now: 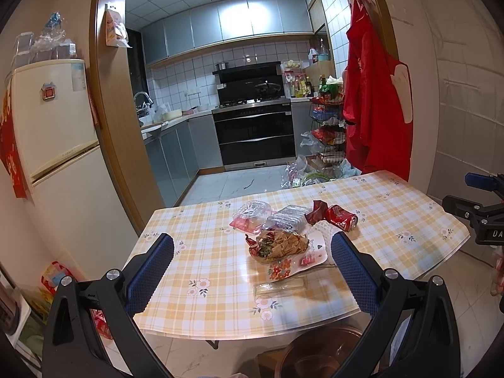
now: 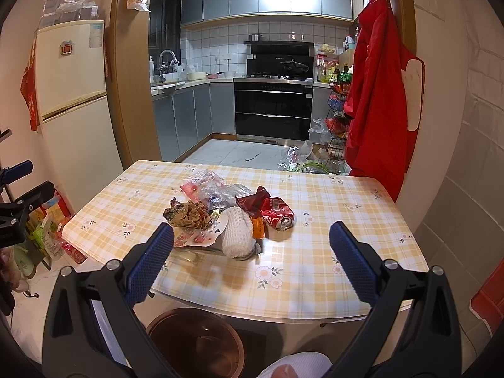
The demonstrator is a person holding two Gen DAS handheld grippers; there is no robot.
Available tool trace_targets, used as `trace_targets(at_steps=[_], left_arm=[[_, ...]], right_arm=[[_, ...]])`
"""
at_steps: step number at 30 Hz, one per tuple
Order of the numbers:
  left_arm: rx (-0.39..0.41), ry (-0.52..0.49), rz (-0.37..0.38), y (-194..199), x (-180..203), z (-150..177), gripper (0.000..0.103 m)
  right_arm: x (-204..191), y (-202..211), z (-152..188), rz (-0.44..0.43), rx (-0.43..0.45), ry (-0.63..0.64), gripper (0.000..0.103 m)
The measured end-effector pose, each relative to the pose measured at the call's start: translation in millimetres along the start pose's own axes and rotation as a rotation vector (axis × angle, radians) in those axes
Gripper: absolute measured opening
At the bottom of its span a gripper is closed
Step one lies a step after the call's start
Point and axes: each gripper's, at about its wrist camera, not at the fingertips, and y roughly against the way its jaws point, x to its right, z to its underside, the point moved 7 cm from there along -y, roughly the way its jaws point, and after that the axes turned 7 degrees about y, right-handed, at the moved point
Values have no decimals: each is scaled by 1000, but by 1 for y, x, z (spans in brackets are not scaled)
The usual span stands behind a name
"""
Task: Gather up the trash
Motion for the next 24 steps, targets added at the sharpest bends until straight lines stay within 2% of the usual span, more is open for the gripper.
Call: trace_targets(at_steps=[24], left_arm=[[-4, -3, -1, -1, 2, 0, 98]], right_arm=[[2, 0, 3, 3, -7, 0, 97]])
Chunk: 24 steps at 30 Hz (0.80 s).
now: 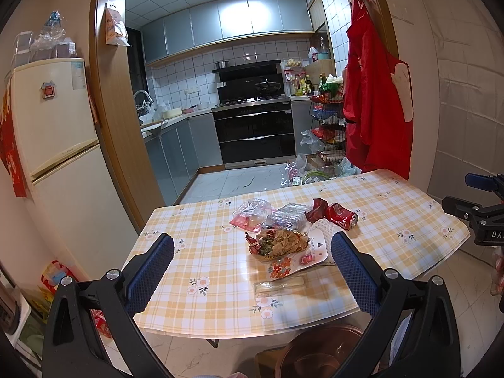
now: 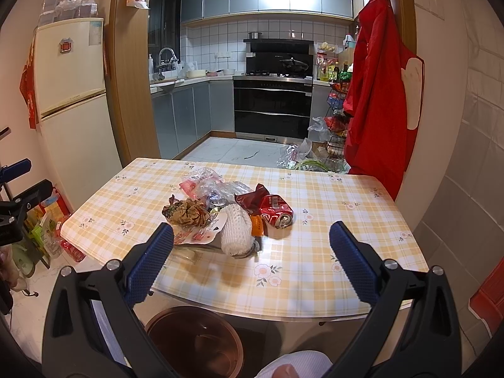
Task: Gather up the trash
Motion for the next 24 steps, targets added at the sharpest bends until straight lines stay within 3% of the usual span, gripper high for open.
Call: trace_targets(at_steps=[24], left_arm=[[-42, 48, 15, -18, -15, 21, 98]], right_arm=[[0, -2, 2, 2, -1, -6, 97]])
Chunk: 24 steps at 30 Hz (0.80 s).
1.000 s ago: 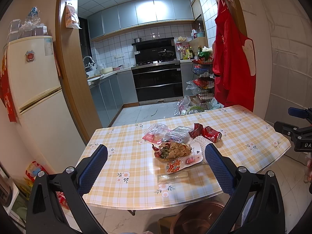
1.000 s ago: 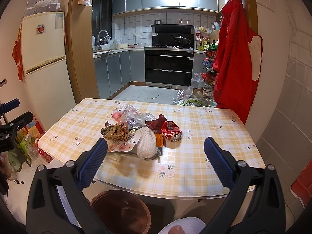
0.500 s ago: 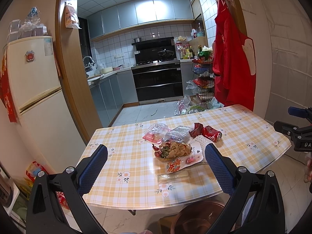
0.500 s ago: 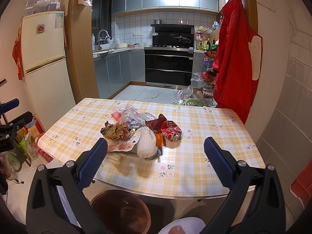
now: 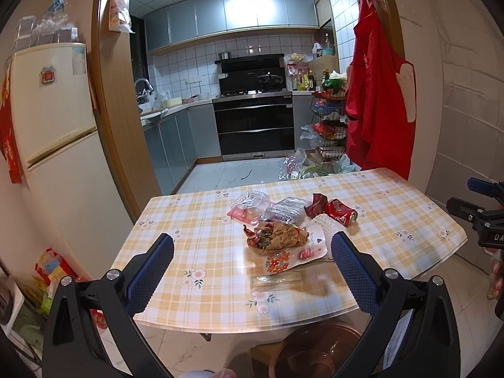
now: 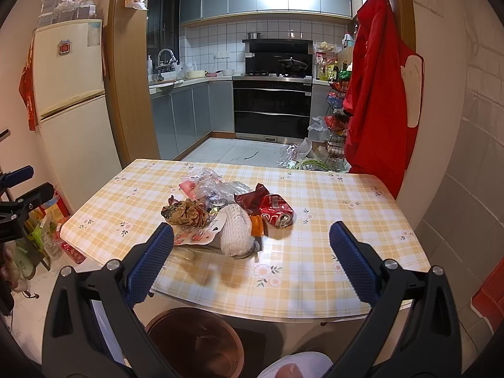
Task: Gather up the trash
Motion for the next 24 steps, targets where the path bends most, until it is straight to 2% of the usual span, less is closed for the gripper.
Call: trace_targets(at_steps=[9, 12, 17, 20, 21, 24], left_arm=[[-42, 14, 77, -40, -5, 31, 98], [-96, 36, 103, -60, -6, 41, 98], [-197, 100, 90, -100, -14, 56, 98], [-252, 149, 109, -125, -14, 56, 96], [-267, 159, 118, -133, -11, 56, 92], [-332, 205, 150, -169, -2, 50, 89]], right_arm=[[8, -38, 21, -4, -36, -26, 98], [11, -54, 29, -9, -44, -33, 98], [17, -88, 45, -23, -98, -43, 98], [23, -114, 55, 43, -136, 2, 97], [24, -120, 58, 58, -146, 16, 97], [32, -146, 69, 68, -173, 14, 97]])
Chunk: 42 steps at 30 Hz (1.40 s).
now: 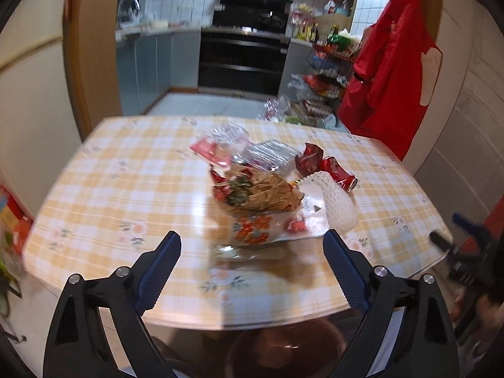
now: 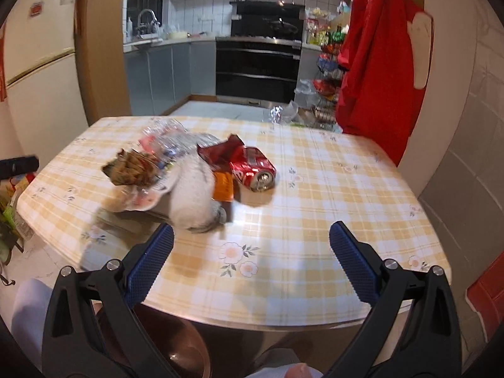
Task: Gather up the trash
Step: 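Grasp the crumpled brown-red paper wrappers with the left gripper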
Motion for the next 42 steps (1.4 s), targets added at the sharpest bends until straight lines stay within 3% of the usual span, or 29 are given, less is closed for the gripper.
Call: trace_targets(at_steps=[3, 9, 19, 21, 24, 28, 38, 40, 42], left_arm=[[7, -77, -13, -31, 14, -13, 89], [-4, -462, -46, -100, 34, -17, 89], [-68, -814, -60, -183, 40, -9, 89], [-75, -810, -42, -191, 41, -5, 83], [-101, -779, 23, -191, 42, 1, 46], [-86, -699, 81, -175, 39, -3, 27], [-13, -504, 175, -113, 21, -12, 26], [-28, -479, 194, -107, 18, -9, 26], [-102, -422, 255, -104, 13, 0, 26]], right_arm=[[10, -33, 9, -23, -49, -50, 97], [25, -76, 23, -68, -123, -99, 97], [17, -114, 21, -142, -182, -121, 97], [13, -117, 21, -161, -194, -125, 97], [7, -117, 18, -202, -191, -138, 97], [-4, -113, 14, -232, -175, -133, 97], [-58, -98, 5, -342, -121, -121, 97], [-74, -100, 6, -367, -132, -107, 97], [-87, -102, 6, -388, -137, -92, 90]])
